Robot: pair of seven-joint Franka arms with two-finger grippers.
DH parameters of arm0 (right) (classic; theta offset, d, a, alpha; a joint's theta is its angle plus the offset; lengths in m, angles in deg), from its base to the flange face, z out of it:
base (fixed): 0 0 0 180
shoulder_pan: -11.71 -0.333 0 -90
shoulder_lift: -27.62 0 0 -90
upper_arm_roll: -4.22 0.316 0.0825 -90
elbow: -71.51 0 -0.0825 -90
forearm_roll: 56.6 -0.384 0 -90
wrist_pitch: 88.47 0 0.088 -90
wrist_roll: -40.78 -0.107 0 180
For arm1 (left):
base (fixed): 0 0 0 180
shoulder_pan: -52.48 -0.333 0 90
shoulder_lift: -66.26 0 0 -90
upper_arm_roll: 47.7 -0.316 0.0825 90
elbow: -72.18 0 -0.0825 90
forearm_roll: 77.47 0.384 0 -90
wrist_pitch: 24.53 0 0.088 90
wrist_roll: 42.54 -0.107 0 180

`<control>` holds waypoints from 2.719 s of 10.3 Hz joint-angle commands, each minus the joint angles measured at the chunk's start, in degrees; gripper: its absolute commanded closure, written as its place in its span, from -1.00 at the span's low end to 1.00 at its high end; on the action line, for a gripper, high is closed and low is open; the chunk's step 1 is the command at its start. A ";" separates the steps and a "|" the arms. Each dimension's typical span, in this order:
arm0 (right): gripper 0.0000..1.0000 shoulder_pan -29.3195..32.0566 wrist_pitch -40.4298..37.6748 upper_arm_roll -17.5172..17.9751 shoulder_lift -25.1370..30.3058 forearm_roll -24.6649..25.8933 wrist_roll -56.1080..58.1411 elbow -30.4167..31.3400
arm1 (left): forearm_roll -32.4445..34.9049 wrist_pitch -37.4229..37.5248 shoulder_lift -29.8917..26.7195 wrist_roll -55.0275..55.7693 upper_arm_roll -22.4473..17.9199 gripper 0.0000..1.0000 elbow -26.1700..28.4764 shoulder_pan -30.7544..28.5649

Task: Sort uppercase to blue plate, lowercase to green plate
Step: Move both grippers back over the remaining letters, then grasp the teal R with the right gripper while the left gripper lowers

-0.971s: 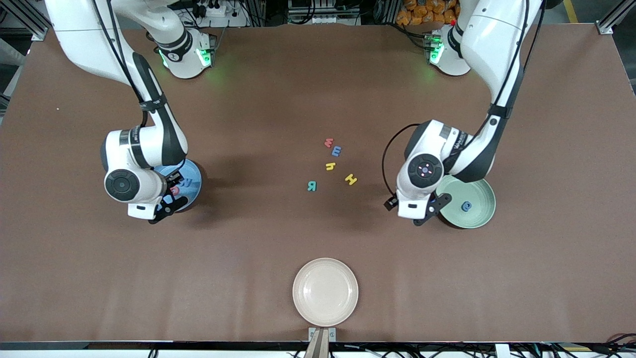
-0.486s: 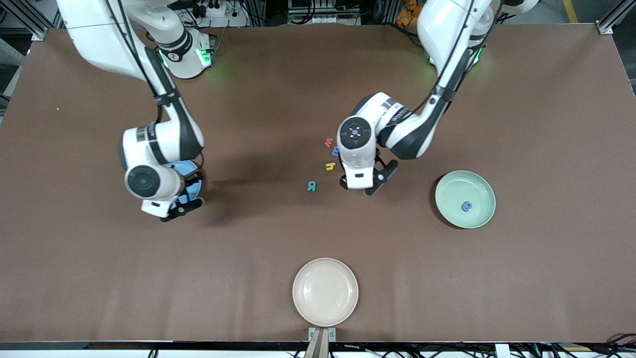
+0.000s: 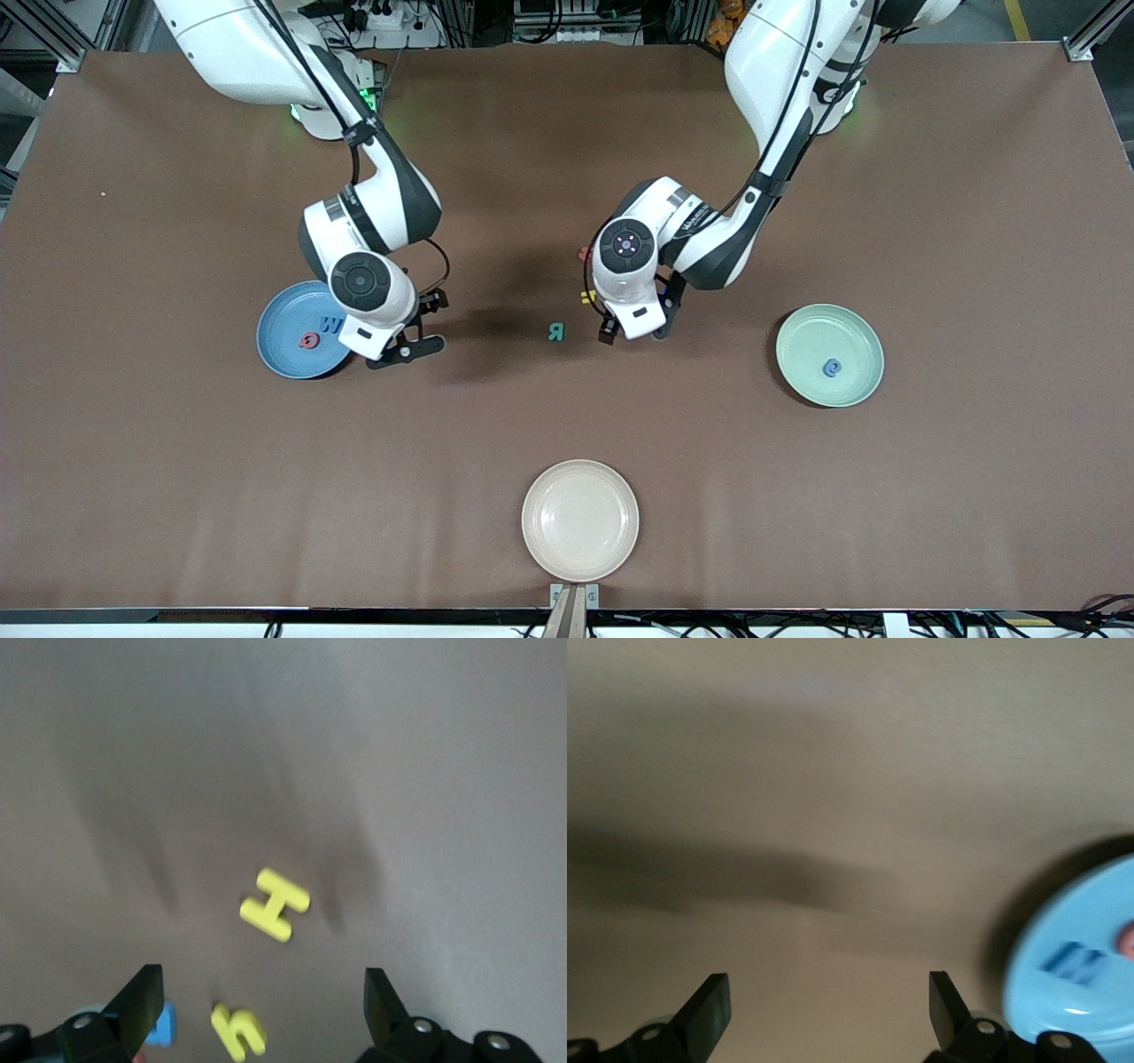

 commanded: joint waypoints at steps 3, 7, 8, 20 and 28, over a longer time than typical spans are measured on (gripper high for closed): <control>-0.97 -4.54 7.30 1.23 -0.29 -1.64 -19.50 0.40 | 0.59 -6.87 -0.85 11.65 -0.78 -1.00 5.36 10.36; -0.97 -6.48 12.59 1.14 -3.02 -1.11 -29.37 -0.83 | 0.69 -10.22 -1.12 11.93 -0.78 -1.00 10.91 11.00; -0.95 -6.48 13.73 1.14 -3.37 -1.63 -31.04 -0.92 | 0.69 -10.31 -1.20 11.67 -0.87 -1.00 11.18 10.73; -0.67 -15.18 15.23 0.53 -19.52 6.27 -59.54 -19.27 | 2.80 -17.34 -6.83 11.93 -0.78 -1.00 19.53 12.40; -0.32 -15.62 18.83 0.53 -21.12 2.85 -61.47 -19.37 | 2.80 -18.04 -4.82 11.67 -1.04 -1.00 19.27 12.58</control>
